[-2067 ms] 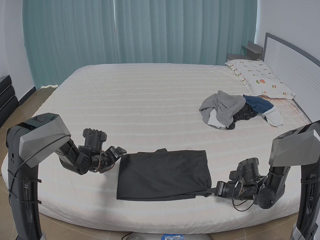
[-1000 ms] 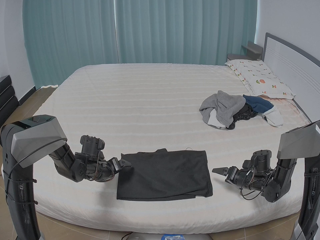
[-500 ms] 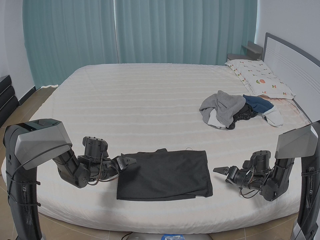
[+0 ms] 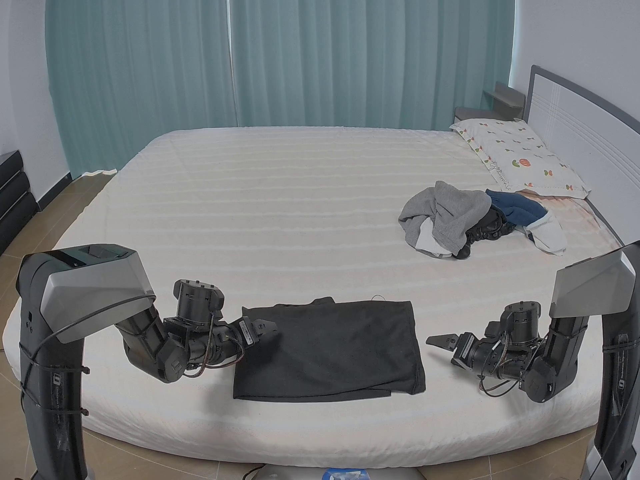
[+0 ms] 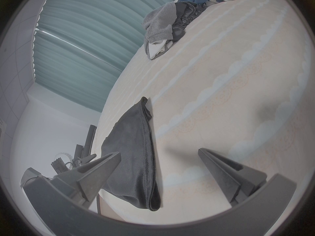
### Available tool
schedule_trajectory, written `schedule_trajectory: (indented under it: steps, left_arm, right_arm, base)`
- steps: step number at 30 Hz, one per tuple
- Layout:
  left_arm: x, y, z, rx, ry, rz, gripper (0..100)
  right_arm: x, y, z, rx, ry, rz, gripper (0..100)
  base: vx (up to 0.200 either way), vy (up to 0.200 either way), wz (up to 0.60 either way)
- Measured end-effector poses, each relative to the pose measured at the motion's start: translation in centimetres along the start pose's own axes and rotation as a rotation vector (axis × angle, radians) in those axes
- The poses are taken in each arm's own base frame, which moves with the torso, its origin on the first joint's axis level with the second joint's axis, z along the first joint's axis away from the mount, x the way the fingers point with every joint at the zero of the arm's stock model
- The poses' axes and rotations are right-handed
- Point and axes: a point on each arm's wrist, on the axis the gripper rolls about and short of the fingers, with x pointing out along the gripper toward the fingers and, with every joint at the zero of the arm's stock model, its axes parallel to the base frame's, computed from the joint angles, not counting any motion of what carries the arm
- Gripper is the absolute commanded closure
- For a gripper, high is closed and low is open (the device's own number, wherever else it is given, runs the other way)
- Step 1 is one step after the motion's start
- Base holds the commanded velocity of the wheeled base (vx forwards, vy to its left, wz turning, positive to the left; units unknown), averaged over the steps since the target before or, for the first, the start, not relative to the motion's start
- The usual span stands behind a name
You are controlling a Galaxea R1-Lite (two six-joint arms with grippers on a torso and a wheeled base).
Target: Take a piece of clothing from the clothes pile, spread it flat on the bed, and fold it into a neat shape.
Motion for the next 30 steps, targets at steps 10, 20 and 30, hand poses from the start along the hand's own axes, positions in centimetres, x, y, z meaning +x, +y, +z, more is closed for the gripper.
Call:
schedule_trajectory:
  steps: [10,20,30]
  left_arm:
    - [0.20,0.19,-0.16,-0.007,-0.005,0.002,100]
    - [0.07,0.61,-0.01,-0.022,-0.020,0.026,100]
    - [-0.39,0.05,-0.10,-0.010,-0.021,0.017,100]
  right_arm:
    - [0.01,0.02,-0.03,-0.001,0.001,0.000,0]
    - [0.01,0.03,-0.05,0.000,0.002,0.000,0]
    - [0.03,0.02,-0.07,-0.001,0.003,-0.001,0]
  base:
    - [0.000,0.000,0.00]
    - [0.000,0.000,0.00]
    - [0.000,0.000,0.00]
